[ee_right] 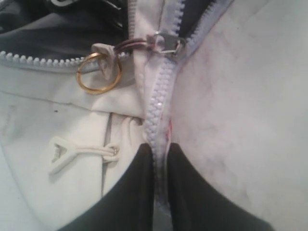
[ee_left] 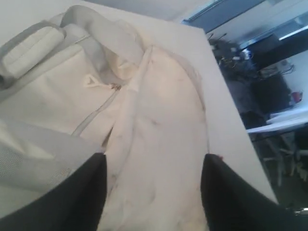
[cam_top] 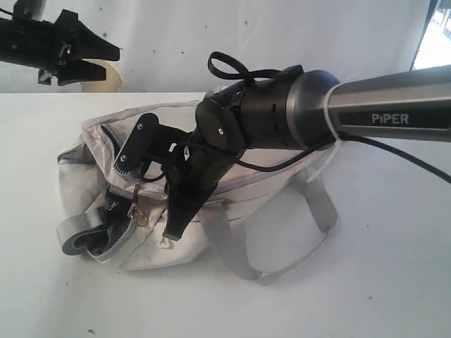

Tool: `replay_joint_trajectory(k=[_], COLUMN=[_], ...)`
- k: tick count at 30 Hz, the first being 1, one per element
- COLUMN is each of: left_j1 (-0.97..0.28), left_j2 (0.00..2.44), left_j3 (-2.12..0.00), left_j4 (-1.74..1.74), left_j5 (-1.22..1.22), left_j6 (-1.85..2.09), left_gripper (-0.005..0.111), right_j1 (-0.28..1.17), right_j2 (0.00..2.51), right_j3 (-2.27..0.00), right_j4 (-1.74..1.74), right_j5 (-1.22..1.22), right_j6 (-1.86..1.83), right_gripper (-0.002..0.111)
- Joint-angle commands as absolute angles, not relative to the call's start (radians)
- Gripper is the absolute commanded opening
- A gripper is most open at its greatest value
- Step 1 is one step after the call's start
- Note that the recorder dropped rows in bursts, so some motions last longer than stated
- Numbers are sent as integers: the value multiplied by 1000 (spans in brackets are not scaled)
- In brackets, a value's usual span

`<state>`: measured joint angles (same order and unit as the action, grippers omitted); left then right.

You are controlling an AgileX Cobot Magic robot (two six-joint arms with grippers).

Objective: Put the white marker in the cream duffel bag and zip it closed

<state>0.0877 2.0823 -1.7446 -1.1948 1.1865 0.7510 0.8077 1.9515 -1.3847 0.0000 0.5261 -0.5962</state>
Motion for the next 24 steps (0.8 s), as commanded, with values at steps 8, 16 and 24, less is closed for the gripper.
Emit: replay_joint_trajectory(k=[8, 16, 24], left_j1=[158, 128, 82], left_j2=[1883, 1780, 1775], left_j3=[-1526, -1238, -1092], left_j4=[-917, -932, -963], left_j5=[1221, 1221, 1210], left_j6=[771, 951, 1011], left_gripper=[51, 51, 51], right_j1=[807, 807, 807], right_j2=[1947, 1947, 1947], right_j3=[-1382, -1382, -1382], right_j4=[0, 0, 0], right_j5=[485, 483, 483], right_j6=[-557, -557, -557], right_gripper=[0, 0, 0])
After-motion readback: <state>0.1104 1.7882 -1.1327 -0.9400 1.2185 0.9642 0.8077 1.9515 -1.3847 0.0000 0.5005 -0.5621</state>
